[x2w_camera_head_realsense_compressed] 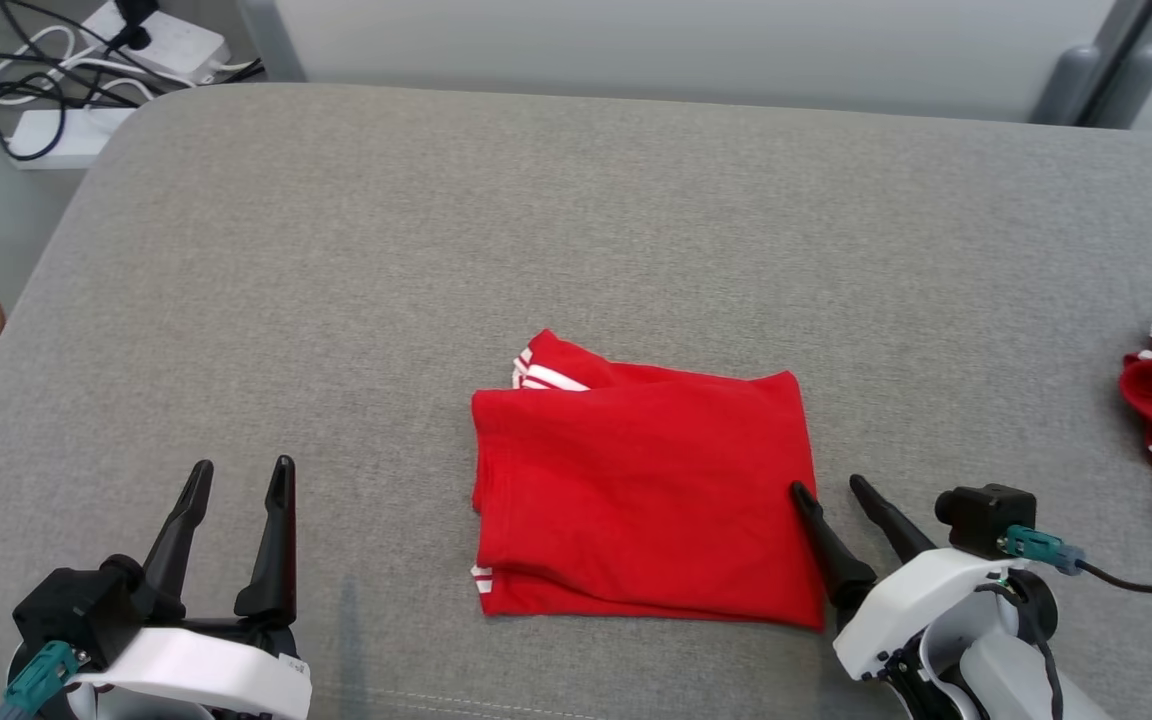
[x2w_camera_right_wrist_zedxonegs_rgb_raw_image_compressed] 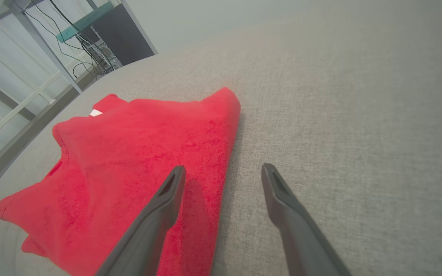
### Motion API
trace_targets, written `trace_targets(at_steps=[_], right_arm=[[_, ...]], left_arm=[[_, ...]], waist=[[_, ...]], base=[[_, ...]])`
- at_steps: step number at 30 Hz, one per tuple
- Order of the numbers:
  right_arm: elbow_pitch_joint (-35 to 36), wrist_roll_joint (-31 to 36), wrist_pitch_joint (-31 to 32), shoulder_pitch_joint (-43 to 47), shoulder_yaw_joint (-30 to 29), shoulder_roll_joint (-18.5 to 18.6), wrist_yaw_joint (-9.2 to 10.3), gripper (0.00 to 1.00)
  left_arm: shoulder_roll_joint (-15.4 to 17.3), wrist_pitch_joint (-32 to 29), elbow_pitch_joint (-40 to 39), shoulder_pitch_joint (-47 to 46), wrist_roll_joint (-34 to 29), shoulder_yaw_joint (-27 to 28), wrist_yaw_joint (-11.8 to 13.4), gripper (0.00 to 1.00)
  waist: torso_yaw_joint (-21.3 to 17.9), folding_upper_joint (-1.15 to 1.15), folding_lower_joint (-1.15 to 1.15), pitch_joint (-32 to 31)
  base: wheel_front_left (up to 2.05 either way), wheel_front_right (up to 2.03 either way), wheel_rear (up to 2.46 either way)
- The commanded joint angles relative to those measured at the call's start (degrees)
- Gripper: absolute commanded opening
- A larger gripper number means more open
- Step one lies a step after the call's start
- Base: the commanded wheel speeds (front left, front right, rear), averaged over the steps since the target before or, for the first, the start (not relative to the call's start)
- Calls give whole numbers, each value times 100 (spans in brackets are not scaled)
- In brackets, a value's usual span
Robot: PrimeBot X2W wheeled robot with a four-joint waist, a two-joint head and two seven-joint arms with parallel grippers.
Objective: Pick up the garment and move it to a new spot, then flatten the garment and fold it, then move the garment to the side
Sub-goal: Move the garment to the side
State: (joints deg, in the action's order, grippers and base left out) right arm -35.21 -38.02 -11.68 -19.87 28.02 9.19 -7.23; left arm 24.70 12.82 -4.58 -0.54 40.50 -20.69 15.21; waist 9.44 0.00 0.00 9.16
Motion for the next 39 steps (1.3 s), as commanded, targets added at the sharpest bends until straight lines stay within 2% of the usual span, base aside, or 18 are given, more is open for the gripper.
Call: trace_targets(at_steps=[1,8,9,10,18,27,39], right_arm=[[-7,-161,36,-129,175,-25,-25,100],[-515,-789,474,-494,719,-39,-25,100],[-544,-880,492,-543,772,-37,-25,45],[-571,-963,493,-584,816,-28,-25,0],[-623,-1231,158,-761,1151,199,-25,0],[-370,-1584,-174,-491,1062,554,-25,0],[215,-1511,-321,24,575,935,-25,0]], left_arm=[[122,58,-93,-281,19,247,51,100],[80,104,-50,-299,-22,249,27,100],[69,110,-45,-302,-26,246,23,100],[57,115,-41,-305,-28,243,18,100],[20,141,-67,-286,-47,259,21,100],[102,104,-138,-338,-73,272,34,100],[354,-92,-434,-413,-162,340,162,100]], waist=[[104,0,0,-1],[313,0,0,3],[327,0,0,2],[339,0,0,-2],[202,0,0,-20],[-384,0,0,20],[-1750,0,0,297]], base=[[0,0,0],[0,0,0],[0,0,0],[0,0,0],[0,0,0],[0,0,0],[0,0,0]])
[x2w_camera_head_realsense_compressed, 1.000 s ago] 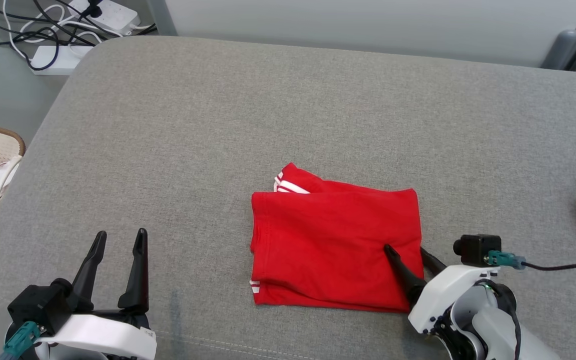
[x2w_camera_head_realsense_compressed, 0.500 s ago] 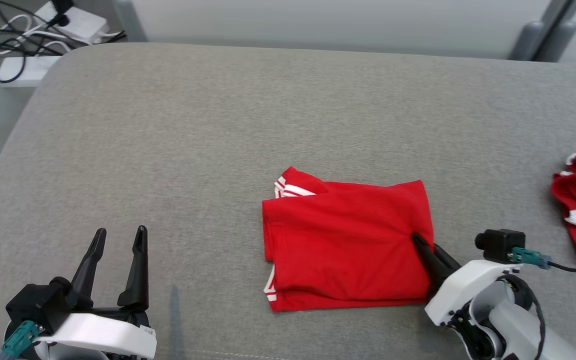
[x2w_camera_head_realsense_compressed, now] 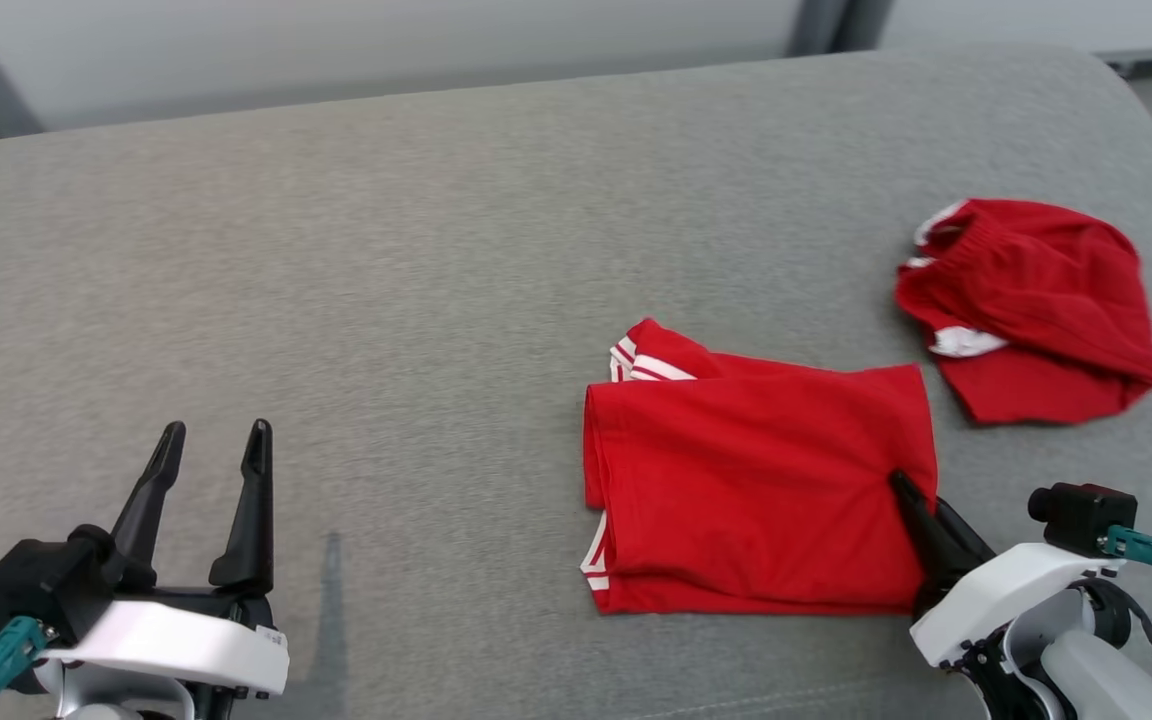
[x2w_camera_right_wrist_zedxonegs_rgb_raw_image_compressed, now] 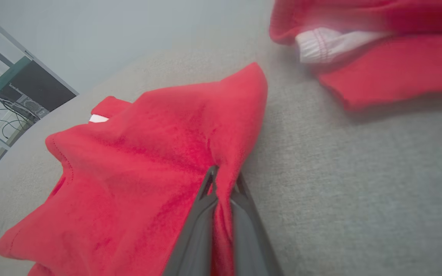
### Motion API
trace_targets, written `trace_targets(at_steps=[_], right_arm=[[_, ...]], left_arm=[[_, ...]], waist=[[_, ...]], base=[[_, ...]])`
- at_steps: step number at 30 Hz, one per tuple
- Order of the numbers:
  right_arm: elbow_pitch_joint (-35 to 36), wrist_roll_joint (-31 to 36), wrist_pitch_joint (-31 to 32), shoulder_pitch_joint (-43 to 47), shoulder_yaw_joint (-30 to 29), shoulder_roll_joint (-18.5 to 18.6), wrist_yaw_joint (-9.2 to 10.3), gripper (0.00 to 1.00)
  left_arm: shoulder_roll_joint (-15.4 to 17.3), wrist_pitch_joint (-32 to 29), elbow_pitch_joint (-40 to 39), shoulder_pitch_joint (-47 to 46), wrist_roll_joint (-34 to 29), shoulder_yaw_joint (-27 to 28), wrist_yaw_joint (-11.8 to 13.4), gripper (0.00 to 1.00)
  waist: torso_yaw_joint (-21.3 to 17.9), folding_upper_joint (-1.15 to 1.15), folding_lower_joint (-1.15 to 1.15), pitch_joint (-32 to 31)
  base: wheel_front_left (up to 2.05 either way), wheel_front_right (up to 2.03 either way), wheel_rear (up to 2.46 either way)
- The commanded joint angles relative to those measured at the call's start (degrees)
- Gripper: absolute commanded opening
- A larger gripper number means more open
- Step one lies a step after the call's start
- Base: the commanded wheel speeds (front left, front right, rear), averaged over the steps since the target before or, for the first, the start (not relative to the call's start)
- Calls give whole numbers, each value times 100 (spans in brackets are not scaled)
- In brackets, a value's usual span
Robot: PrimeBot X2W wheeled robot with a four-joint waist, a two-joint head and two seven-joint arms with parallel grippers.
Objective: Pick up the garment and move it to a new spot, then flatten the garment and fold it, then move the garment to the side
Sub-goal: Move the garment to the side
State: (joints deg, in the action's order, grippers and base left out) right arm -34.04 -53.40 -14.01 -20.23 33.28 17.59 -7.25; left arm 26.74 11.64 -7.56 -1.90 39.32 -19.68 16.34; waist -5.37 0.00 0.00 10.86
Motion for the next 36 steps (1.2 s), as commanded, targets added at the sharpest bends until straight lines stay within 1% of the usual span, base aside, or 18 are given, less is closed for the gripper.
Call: trace_targets(at_steps=[1,5,8,12,16,17,21,23,27,31,32,36], right_arm=[[146,52,-90,80,6,108,-24,0],[327,140,-95,113,-149,153,-24,0],[467,235,-96,61,-164,206,-24,0],[716,458,-71,-270,23,333,-24,0],[1038,657,153,-923,260,540,-24,0],[1168,704,305,-1296,331,683,-24,0],[1313,580,705,-1912,427,1038,-24,0],[1298,395,985,-2098,438,1249,-24,0],[1268,32,1457,-2217,428,1810,-24,0],[1084,-131,1388,-2257,186,2365,-24,0],[1084,-131,1388,-2257,186,2365,-24,0],[817,-264,1354,-2347,45,2715,-24,0]], left_arm=[[176,7,-157,-297,-54,250,62,100],[257,-65,-247,-387,-85,274,87,100],[283,-107,-298,-478,-110,255,83,100],[270,-147,-310,-605,-133,199,65,100],[217,-152,-274,-735,-151,104,6,100],[178,-137,-232,-782,-149,59,-31,100],[83,-96,-116,-896,-146,-40,-116,100],[33,-67,-68,-951,-145,-80,-156,100],[-71,-12,2,-1080,-142,-158,-243,100],[-62,15,11,-1172,-178,-156,-260,100],[-62,15,11,-1172,-178,-156,-260,100],[28,-39,-1,-1305,-229,-148,-276,100]], waist=[[-378,0,0,158],[-727,0,0,265],[-852,0,0,329],[-858,0,0,403],[-741,0,0,483],[-659,0,0,511],[-448,0,0,561],[-359,0,0,591],[-208,0,0,671],[-196,0,0,803],[-196,0,0,803],[-206,0,0,983]], base=[[0,0,0],[0,0,0],[0,0,0],[0,0,0],[0,0,0],[0,0,0],[0,0,0],[0,0,0],[0,0,0],[0,0,0],[0,0,0],[0,0,0]])
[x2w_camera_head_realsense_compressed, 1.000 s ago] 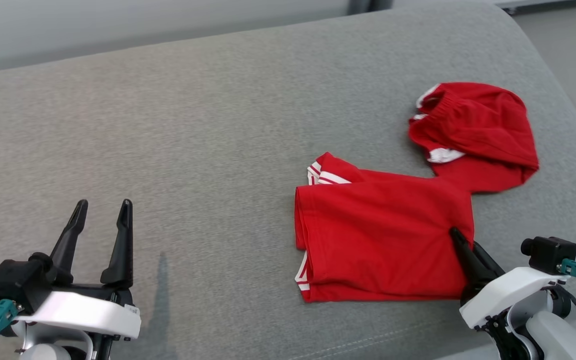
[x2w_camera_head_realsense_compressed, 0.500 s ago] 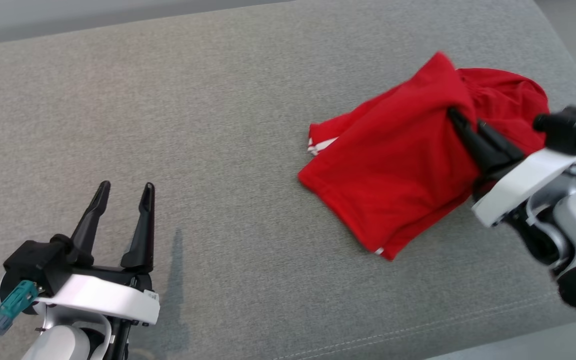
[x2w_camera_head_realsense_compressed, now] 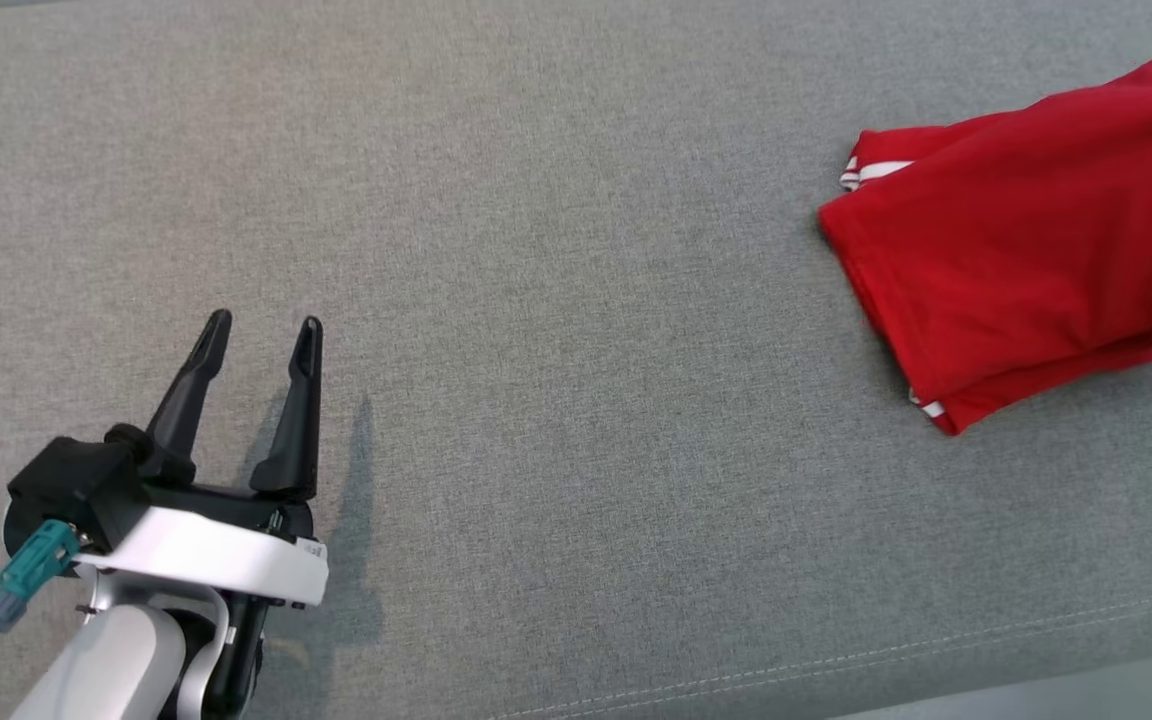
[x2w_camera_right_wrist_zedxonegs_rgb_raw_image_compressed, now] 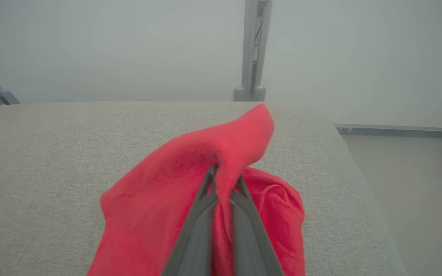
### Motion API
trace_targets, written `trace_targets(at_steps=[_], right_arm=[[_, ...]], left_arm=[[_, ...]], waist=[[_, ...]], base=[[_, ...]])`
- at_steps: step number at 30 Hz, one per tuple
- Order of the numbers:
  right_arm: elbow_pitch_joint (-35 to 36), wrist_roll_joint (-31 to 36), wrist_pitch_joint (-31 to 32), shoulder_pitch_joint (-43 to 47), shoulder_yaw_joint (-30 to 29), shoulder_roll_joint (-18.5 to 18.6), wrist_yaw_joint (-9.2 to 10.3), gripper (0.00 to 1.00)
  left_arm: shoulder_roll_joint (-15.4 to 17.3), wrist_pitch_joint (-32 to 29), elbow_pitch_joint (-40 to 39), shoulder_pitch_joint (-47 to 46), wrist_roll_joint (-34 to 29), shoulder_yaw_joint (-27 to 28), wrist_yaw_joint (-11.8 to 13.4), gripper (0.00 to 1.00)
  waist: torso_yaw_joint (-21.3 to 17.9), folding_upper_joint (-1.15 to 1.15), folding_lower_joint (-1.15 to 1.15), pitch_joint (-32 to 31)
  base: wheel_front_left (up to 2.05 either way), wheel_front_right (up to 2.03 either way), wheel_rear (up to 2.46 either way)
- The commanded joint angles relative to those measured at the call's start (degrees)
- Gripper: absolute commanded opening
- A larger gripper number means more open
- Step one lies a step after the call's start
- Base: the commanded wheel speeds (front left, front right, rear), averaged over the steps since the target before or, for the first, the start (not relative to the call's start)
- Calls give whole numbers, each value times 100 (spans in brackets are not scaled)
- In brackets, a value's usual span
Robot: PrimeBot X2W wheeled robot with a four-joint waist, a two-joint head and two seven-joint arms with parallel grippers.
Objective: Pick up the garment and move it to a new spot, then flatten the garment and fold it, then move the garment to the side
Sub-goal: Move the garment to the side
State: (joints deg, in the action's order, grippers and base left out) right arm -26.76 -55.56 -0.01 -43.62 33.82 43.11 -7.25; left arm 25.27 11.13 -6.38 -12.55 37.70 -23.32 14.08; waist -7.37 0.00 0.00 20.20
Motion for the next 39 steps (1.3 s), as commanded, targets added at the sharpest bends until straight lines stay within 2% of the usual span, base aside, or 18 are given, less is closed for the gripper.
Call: trace_targets(at_steps=[1,7,10,11,12,20,24,29,33,36,39], right_arm=[[9,-38,-48,-58,-17,234,-24,0],[-798,12,-151,-280,-38,340,-24,0],[-1434,101,-124,-344,25,238,-24,0],[-1646,131,-138,-366,37,167,-24,32],[-1835,105,-175,-373,20,73,-24,98],[-3053,127,-624,-316,-6,-389,-24,100],[-3183,8,-998,-293,-71,-498,-24,100],[-2741,-23,-1361,-190,-26,-396,-24,100],[-2037,80,-1485,-21,-112,-350,-24,100],[-1285,462,-1495,159,-661,-391,-24,100],[-555,1084,-1497,626,-1367,-703,-24,100]], left_arm=[[198,-3,-130,-273,-80,222,-49,100],[275,-117,-206,-459,-146,190,-51,100],[277,-149,-232,-540,-167,162,-57,100],[273,-149,-236,-559,-171,155,-59,100],[268,-148,-235,-573,-174,149,-58,100],[289,-64,-252,-561,-171,186,-51,100],[306,-30,-216,-485,-149,206,-41,100],[375,25,-151,-252,-96,315,38,100],[463,76,-139,57,13,506,138,100],[532,115,-169,281,70,646,217,100],[572,138,-227,473,106,747,302,100]], waist=[[-7,0,0,101],[78,0,0,388],[176,0,0,509],[212,0,0,538],[251,0,0,560],[441,0,0,554],[431,0,0,391],[321,0,0,24],[205,0,0,-321],[164,0,0,-569],[181,0,0,-823]], base=[[0,0,0],[0,0,0],[0,0,0],[0,0,0],[0,0,0],[0,0,0],[0,0,0],[0,0,0],[0,0,0],[0,0,0],[0,0,0]])
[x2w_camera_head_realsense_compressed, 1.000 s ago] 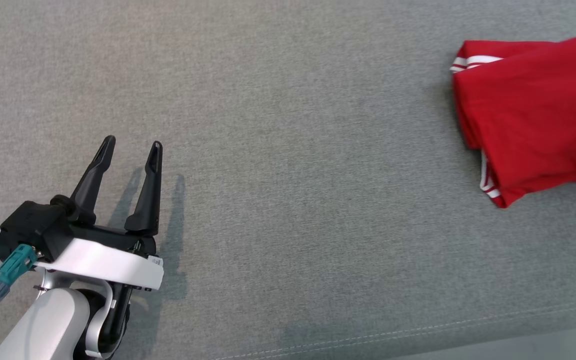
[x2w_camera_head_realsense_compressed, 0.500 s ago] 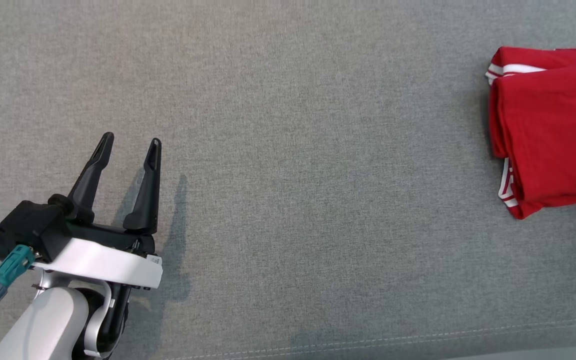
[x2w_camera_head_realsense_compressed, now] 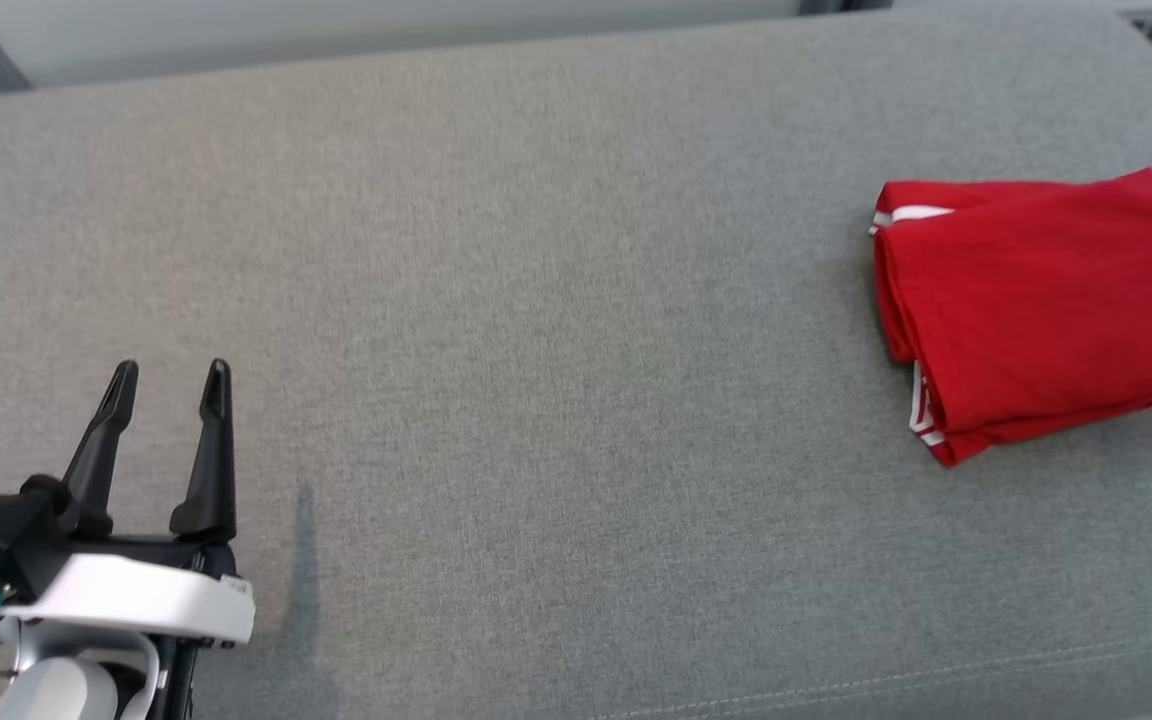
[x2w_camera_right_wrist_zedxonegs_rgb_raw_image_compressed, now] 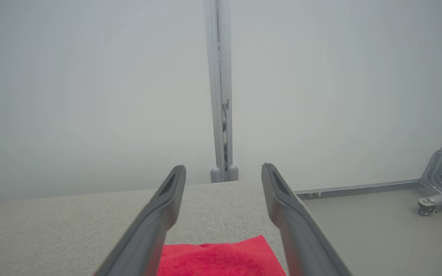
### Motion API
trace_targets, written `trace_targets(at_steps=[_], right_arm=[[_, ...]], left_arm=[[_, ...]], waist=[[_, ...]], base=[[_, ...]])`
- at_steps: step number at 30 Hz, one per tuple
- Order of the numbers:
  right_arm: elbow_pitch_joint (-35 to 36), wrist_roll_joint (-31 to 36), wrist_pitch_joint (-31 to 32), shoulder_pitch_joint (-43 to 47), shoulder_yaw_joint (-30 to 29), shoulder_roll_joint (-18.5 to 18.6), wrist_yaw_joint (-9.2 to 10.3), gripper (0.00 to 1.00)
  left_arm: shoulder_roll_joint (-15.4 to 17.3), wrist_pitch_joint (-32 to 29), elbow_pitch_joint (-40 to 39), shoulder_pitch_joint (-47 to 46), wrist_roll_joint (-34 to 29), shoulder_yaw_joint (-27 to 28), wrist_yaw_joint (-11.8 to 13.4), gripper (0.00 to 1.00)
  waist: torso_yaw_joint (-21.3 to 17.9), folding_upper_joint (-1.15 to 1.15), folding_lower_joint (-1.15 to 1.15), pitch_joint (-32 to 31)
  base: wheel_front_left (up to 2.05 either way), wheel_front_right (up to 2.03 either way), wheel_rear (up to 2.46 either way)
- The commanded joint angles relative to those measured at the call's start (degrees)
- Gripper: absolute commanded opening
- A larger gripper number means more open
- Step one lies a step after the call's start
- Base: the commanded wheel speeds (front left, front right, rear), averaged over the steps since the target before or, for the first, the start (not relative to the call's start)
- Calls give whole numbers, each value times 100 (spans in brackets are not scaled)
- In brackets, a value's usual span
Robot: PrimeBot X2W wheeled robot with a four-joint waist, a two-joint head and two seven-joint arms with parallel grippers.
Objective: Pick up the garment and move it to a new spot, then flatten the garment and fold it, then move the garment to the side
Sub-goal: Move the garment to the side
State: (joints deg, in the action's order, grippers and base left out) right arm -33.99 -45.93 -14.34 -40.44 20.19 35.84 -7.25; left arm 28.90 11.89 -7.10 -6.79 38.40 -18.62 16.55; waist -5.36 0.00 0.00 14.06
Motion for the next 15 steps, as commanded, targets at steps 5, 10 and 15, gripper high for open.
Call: trace_targets(at_steps=[5,10,15], right_arm=[[1132,1067,-64,1083,-646,-719,-24,100],[1935,2103,-65,1917,-998,-1611,-24,100],[2275,2870,52,2626,-1260,-2145,-24,100]], left_arm=[[278,65,-186,147,79,363,131,100],[287,101,-174,393,198,482,149,100],[333,163,-45,655,198,590,165,100]], waist=[[36,0,0,-553],[171,0,0,-893],[318,0,0,-1158]], base=[[0,0,0],[0,0,0],[0,0,0]])
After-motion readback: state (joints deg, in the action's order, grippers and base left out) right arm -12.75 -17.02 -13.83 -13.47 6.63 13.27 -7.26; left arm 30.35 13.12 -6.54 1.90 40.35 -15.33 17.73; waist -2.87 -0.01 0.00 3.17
